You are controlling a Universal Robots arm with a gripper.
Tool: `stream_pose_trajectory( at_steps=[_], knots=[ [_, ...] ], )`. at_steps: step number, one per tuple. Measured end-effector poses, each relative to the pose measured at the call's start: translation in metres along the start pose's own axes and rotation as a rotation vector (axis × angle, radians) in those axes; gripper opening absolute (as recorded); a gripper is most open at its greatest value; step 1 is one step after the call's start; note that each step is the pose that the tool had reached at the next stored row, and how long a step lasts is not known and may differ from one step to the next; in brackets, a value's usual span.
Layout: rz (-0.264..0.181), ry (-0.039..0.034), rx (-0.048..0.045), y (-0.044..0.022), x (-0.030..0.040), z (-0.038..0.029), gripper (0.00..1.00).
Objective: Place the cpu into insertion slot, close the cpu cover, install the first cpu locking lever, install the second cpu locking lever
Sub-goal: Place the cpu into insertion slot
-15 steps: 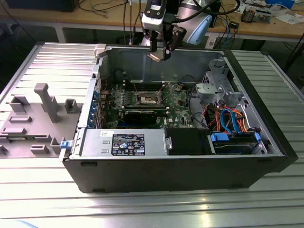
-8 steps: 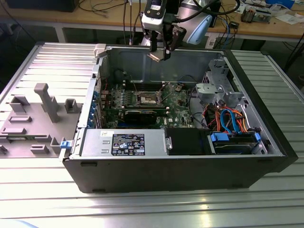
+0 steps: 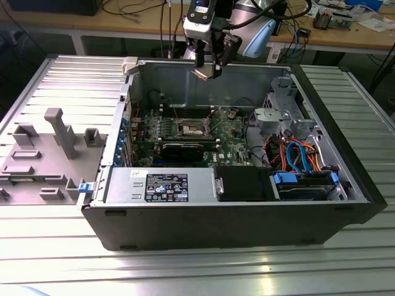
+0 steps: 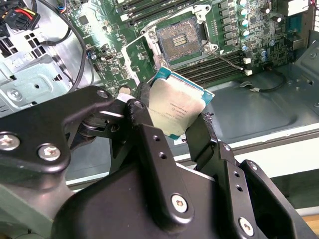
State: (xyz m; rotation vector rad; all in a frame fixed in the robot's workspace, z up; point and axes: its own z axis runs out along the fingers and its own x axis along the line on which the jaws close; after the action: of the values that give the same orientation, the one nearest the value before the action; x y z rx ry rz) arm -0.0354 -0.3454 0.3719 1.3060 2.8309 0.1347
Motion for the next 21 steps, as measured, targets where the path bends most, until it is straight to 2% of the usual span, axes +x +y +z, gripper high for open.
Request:
stream_pose_trajectory(
  at_steps=[13,21],
  knots=[
    [0.034,-0.003,-0.0006,0.0,0.0,0.0,0.53],
    [0.041,-0.0036,-0.0007,0.0,0.0,0.0,0.53]
  ],
)
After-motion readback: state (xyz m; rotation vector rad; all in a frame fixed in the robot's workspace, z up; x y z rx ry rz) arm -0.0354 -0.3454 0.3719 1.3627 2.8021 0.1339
